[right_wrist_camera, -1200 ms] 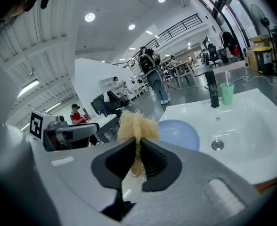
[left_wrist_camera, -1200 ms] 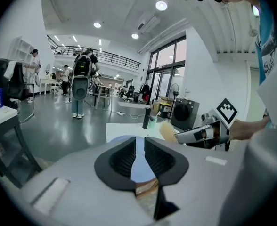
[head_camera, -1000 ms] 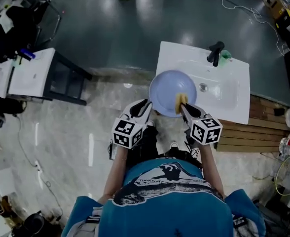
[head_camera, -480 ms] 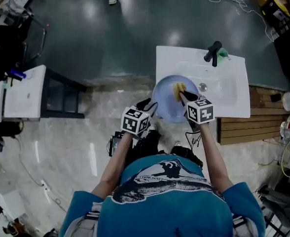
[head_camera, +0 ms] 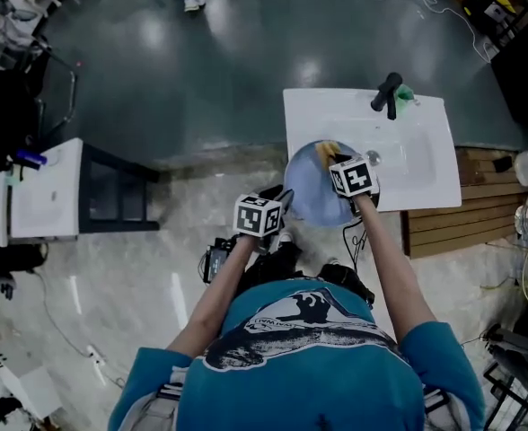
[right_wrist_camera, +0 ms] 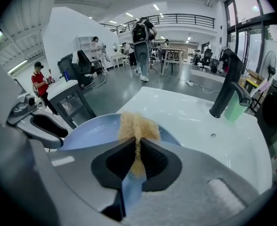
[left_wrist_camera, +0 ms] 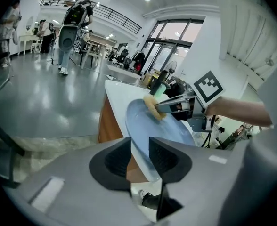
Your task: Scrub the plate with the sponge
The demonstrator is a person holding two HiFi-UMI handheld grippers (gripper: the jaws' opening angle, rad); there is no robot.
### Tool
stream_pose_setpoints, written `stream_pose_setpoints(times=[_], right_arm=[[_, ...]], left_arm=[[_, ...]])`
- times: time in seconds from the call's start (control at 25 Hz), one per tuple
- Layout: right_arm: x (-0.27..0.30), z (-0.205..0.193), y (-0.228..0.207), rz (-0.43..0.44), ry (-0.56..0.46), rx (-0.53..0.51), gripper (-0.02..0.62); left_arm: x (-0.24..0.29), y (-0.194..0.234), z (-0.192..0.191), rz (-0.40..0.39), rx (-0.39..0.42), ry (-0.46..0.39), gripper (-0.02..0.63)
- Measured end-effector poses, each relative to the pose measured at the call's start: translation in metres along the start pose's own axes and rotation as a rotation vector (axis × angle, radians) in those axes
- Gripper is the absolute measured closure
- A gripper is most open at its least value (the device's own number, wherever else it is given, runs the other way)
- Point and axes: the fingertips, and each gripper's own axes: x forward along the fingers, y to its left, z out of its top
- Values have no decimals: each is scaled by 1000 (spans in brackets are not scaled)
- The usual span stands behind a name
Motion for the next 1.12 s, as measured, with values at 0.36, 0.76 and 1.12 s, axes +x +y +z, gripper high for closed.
stream_pose_setpoints(times=[0.36, 0.76, 1.12], right_arm=[[16, -5, 11, -28, 38, -28, 563], [6, -25, 93, 166, 46, -89, 563], [0, -39, 126, 279, 43, 12, 565]], left_arm=[[2, -6, -5, -44, -11, -13, 509], [2, -7, -6, -31, -3, -11, 509], [3, -6, -9, -23, -1, 3, 515]])
